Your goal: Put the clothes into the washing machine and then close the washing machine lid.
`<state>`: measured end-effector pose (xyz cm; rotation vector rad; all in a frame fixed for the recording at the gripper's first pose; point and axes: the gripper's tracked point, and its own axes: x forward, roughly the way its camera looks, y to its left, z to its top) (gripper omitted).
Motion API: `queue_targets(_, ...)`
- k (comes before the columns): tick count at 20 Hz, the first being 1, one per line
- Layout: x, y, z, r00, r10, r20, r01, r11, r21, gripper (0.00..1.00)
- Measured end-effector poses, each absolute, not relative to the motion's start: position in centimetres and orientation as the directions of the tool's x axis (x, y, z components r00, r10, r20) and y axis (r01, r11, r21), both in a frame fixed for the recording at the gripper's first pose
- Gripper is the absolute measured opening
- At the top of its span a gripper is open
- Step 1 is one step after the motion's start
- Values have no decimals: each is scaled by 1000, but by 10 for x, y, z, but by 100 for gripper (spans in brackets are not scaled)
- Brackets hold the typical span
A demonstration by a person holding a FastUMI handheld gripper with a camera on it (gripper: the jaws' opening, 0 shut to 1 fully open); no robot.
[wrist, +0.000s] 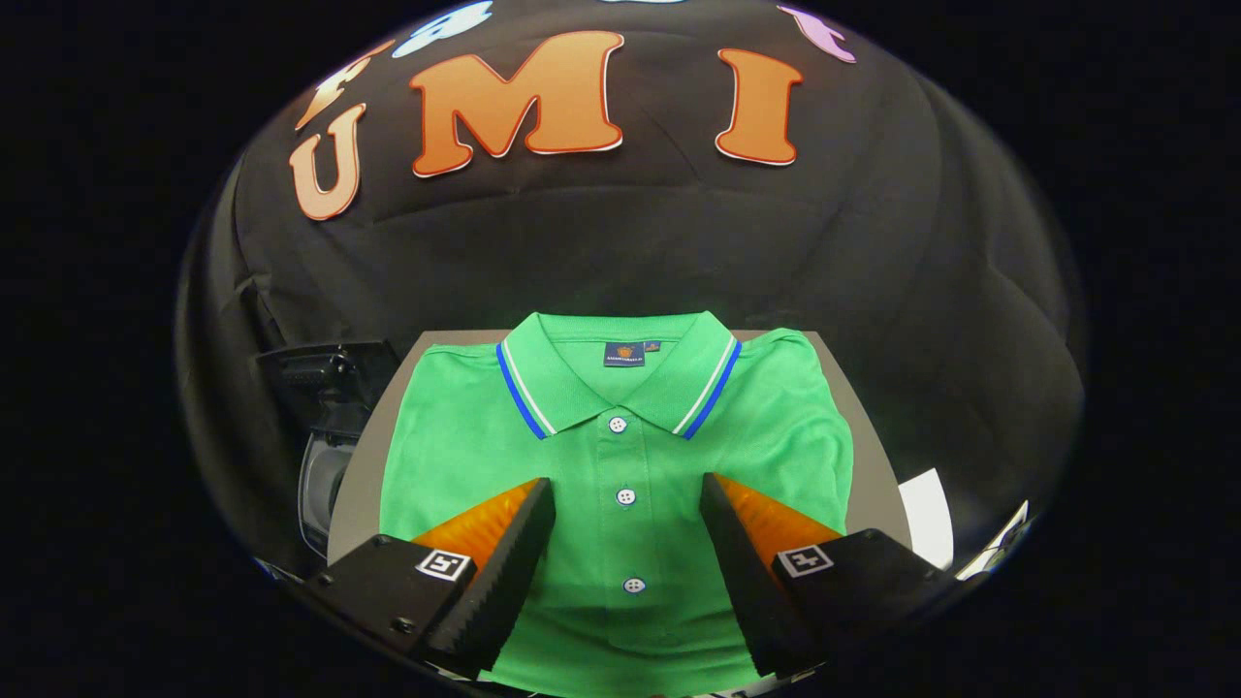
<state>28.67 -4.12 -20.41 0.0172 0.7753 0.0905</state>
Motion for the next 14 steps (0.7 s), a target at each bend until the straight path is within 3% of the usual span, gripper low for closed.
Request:
queue_targets(4, 284, -33, -207, 689, 81, -720, -66, 997, 49, 97)
queue_targets(11, 287, -32, -211, 591, 127, -797, -54, 992, 118, 73)
queue_targets(14, 286, -31, -208, 555, 127, -822, -60, 992, 113, 74)
